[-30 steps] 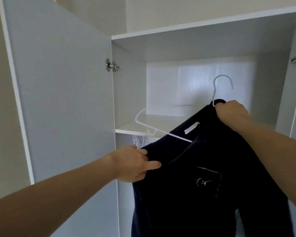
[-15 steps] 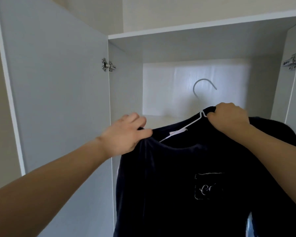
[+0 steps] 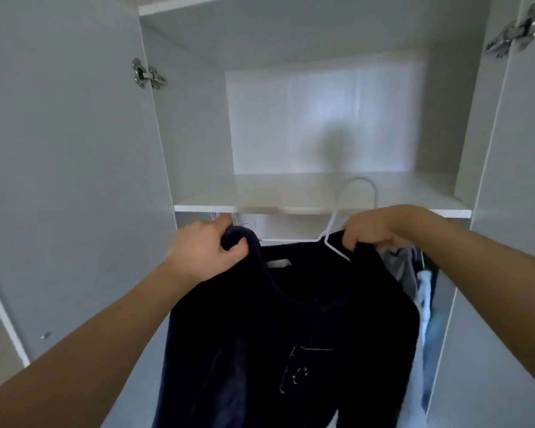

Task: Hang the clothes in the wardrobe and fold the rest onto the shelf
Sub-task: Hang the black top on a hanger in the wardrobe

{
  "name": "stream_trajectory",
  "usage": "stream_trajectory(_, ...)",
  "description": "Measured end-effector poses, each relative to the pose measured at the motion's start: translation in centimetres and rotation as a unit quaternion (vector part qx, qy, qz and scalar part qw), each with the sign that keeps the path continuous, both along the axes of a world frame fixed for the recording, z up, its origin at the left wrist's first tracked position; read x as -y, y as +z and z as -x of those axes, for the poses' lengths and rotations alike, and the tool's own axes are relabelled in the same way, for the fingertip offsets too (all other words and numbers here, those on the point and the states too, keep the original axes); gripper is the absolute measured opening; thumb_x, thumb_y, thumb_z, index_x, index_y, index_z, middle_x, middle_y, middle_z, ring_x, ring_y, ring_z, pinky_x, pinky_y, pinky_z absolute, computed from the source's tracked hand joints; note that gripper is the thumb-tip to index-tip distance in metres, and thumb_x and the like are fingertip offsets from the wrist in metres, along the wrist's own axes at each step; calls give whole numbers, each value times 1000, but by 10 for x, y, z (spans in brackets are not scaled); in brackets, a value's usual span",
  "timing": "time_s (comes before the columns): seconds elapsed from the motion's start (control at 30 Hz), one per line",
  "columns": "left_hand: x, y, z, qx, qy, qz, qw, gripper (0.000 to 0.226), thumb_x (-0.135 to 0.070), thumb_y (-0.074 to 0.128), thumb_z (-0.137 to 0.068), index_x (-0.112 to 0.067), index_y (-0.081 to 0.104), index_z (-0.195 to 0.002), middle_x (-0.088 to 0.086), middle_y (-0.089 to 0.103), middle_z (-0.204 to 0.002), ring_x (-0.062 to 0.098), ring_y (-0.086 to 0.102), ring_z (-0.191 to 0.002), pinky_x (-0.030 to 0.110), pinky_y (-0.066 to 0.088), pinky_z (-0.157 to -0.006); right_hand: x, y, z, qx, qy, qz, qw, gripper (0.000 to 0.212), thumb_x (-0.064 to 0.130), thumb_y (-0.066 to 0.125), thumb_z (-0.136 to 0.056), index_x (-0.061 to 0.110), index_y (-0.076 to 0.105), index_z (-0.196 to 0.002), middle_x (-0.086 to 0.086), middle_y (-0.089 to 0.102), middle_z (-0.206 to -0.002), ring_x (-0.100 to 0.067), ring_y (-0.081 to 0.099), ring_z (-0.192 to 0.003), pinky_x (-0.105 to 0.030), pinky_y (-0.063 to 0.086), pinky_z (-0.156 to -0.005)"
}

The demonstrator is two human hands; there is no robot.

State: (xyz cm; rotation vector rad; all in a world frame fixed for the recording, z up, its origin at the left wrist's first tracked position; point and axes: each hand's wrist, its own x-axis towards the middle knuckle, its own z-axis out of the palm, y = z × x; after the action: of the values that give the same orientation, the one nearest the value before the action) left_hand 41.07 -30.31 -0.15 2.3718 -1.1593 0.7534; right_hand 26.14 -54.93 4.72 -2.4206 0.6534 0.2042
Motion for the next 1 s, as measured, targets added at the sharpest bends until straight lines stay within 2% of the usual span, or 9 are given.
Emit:
stream_trajectory(0.1,-4,-26,-4,8,6,11,1000,40,-63,31,-66,-24,39,-69,-8,42,-52,24,47,-56,28,38,-55,5,-45,-3,-52,32,-17,998,38,-5,45,-78,-5,62,-113,-16,63,-90,-26,64,-79,-36,57,-78)
stream_trajectory(0.23,1,-44,-3,-16,49,29,998,34,-51,52,-80,-19,41,-71,-2,43,-52,31,49,-56,29,37,-54,1,-82,-5,-40,41,-36,998,36,-7,45,-77,1,65,-106,-13,63,-89,-24,61,-73,-26,54,-70)
stream_trajectory(0.33,1,-50,-8,-34,80,32,996,39,-52,50,-82,-16,43,-72,5,51,-56,33,54,-59,31,42,-56,2,-94,-8,-8,60,-121,991,40,4,53,-66,-4,65,-103,-15,62,-94,-27,59,-87,-34,47,-83)
stream_trajectory(0.43,3,-53,-10,-27,65,34,997,42,-57,38,-77,-15,43,-70,4,51,-53,32,53,-55,30,40,-53,-4,-92,-17,105,96,-139,980,20,23,62,-86,16,69,-104,0,69,-108,-15,61,-103,-24,40,-95)
stream_trajectory(0.53,5,-53,-8,9,29,-3,1000,39,-48,27,-80,-14,45,-77,-3,42,-49,26,44,-49,28,29,-48,-22,-83,-29,213,85,-205,952,35,39,46,-98,15,72,-96,-4,70,-79,-14,64,-76,-21,48,-79)
stream_trajectory(0.6,0,-54,-14,-31,-22,-11,999,28,-35,26,-83,-14,45,-83,-3,43,-55,23,45,-53,30,30,-49,-24,-81,-33,206,69,-242,946,44,38,42,-100,6,68,-87,-5,50,-58,-18,46,-54,-27,43,-61)
stream_trajectory(0.77,-20,-59,-40,-61,-113,-116,985,21,-17,40,-98,-22,57,-110,-2,47,-105,20,52,-93,33,46,-83,-18,-81,-31,67,87,-299,948,15,18,56,-95,4,57,-89,2,32,-53,-11,25,-46,-23,26,-47)
stream_trajectory(0.9,-17,-61,-34,-23,-68,-115,991,22,-16,47,-96,-29,51,-114,1,42,-107,26,55,-84,36,51,-73,-20,-83,-32,22,84,-295,952,13,11,56,-94,5,60,-83,1,32,-52,-12,24,-45,-25,25,-48)
stream_trajectory(1.0,2,-58,-9,49,-147,-98,983,34,2,56,-83,-20,56,-109,5,53,-103,26,56,-81,36,52,-66,-23,-86,-35,34,87,-275,957,18,10,53,-95,3,61,-80,2,30,-50,-12,23,-45,-24,25,-47)
